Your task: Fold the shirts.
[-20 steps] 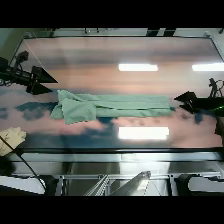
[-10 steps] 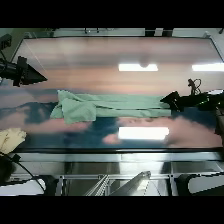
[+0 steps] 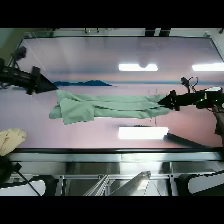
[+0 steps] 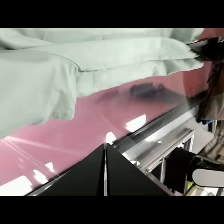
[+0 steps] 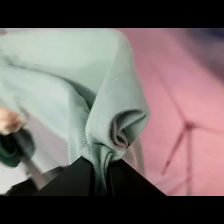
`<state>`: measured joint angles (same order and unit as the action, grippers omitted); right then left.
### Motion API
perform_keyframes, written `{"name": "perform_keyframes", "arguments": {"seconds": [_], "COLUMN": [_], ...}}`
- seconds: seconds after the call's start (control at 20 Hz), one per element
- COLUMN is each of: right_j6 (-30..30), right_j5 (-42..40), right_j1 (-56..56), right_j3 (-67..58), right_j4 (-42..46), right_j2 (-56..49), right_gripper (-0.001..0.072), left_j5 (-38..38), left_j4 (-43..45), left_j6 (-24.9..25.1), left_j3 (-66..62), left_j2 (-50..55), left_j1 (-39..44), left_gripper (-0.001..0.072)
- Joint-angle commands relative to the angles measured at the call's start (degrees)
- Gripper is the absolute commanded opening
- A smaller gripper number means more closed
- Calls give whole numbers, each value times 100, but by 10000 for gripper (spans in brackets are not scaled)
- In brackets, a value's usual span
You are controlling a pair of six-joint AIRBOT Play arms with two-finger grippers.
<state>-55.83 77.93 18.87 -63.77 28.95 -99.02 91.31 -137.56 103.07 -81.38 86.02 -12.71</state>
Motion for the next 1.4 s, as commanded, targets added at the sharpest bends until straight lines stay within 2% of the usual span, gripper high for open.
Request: {"name": "perform_keyframes", "arguments": {"seconds": [0.0,0.15,0.3,0.45,0.75,0.85,0.95,1.1,1.2,1.35], "right_j6": [52,7,-35,11,26,122,238,407,424,603], "right_j5": [1182,1620,1897,1987,2190,2426,2667,2640,2234,1010], "right_j1": [275,590,811,844,844,852,839,498,-138,-1709], "right_j3": [-146,-146,-149,-153,-157,-160,-160,-160,-160,-160], "right_j4": [-570,-588,-708,-719,-741,-942,-1624,-2428,-2538,-2966], "right_j2": [177,457,623,627,627,627,629,654,654,651], "right_gripper": [23,23,23,23,23,23,23,23,23,23], "left_j5": [-1088,-1377,-1333,-1272,-531,-579,-590,-575,-509,15], "left_j4": [-7,4,66,708,748,678,378,-474,-407,15], "left_j6": [66,28,-339,-1084,-1716,-1722,-1672,-1117,-844,-660], "left_j3": [455,-352,-1508,-2494,-3766,-3729,-3641,-3637,-3628,-3324], "left_j2": [483,1674,2909,3646,4605,4605,4577,4378,3893,2981], "left_j1": [1165,2514,3440,3871,4148,4151,4151,4089,3814,3077], "left_gripper": [20,18,15,15,15,16,16,17,18,18]}}
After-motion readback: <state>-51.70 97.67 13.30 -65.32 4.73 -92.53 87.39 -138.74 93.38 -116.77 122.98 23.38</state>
